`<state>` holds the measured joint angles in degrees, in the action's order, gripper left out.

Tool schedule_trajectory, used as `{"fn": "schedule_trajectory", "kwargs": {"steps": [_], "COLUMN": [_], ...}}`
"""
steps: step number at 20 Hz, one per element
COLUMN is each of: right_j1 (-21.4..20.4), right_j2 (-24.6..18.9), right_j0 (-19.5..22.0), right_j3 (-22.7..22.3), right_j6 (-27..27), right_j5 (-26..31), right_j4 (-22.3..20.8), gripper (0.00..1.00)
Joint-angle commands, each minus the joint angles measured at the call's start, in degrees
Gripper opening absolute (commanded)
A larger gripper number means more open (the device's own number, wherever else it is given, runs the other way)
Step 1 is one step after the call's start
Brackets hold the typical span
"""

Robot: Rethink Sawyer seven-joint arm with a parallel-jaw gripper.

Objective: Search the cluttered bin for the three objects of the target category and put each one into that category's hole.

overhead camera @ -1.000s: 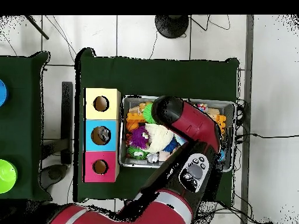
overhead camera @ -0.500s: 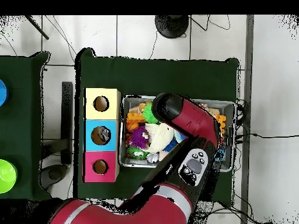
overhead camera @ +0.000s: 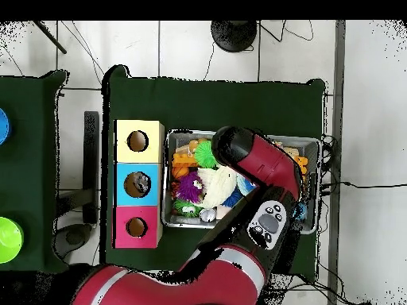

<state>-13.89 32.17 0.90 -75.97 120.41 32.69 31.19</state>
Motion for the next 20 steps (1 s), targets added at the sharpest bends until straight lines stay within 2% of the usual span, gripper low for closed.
{"fn": "schedule_trajectory", "kwargs": {"steps": [1,15,20], "right_j1": [2.5,2.9,4.2], "right_j2": [-4.3,-5.0,-6.7], "right_j0": [1.5,1.7,2.9], "right_j3": [0.4,0.4,1.0], "right_j6": [16.8,15.5,14.0], "right_j5": [3.4,2.6,0.6], "right_j4": [3.0,3.6,3.9], "gripper": [1.00,1.00,1.00]}}
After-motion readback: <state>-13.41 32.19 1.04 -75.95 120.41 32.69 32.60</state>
